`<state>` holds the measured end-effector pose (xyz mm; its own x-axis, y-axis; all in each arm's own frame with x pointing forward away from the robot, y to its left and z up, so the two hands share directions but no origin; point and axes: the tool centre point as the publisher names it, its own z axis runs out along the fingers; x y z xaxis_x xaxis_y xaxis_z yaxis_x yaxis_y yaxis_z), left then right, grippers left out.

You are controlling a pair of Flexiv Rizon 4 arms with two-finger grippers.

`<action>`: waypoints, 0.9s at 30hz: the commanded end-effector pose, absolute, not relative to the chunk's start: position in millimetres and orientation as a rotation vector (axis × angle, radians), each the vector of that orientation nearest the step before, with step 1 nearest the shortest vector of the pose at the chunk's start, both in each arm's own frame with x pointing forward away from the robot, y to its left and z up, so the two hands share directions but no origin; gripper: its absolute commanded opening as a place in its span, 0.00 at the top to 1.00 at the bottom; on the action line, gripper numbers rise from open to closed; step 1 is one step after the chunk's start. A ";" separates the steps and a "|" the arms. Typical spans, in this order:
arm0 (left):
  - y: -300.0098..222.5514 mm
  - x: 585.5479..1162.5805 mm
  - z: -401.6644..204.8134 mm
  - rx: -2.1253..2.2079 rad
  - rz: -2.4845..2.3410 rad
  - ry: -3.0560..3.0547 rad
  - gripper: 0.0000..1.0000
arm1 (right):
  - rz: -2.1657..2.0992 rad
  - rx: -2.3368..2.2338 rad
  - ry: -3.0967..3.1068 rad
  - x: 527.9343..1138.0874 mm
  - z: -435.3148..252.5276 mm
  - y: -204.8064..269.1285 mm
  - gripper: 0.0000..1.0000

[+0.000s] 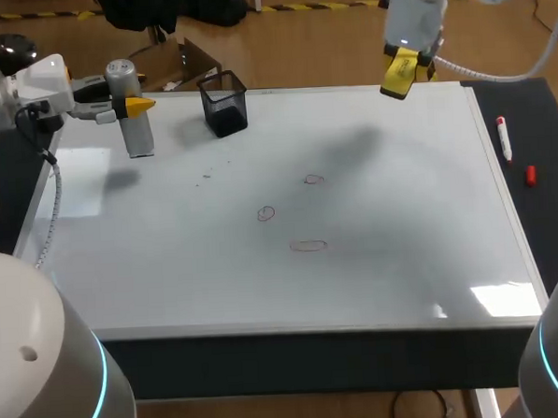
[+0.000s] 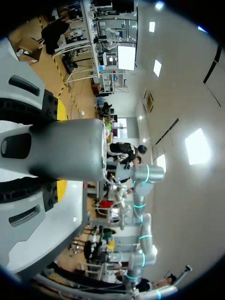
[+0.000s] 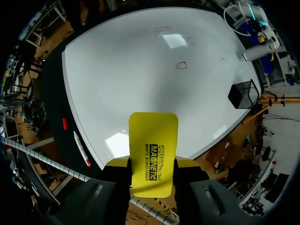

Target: Pick up the inspection probe, press it on each red-marked spot on the whiteboard one by one, put down the probe, pick up the eraser, and wipe off all the red marks.

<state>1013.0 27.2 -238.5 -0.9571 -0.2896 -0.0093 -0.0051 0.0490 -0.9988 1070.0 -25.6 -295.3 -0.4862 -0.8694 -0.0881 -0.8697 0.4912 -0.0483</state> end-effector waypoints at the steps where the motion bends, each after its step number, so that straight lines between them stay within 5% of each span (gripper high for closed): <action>1: 26.8 1012.2 -237.7 -0.303 -2.009 2.110 1.00 | 0.001 -1.539 2.623 1069.7 -294.3 -26.6 1.00; 27: -88.7 950.5 -244.3 -0.015 -2.153 2.265 1.00 | 0.001 -1.539 2.623 1069.7 -294.3 -26.6 1.00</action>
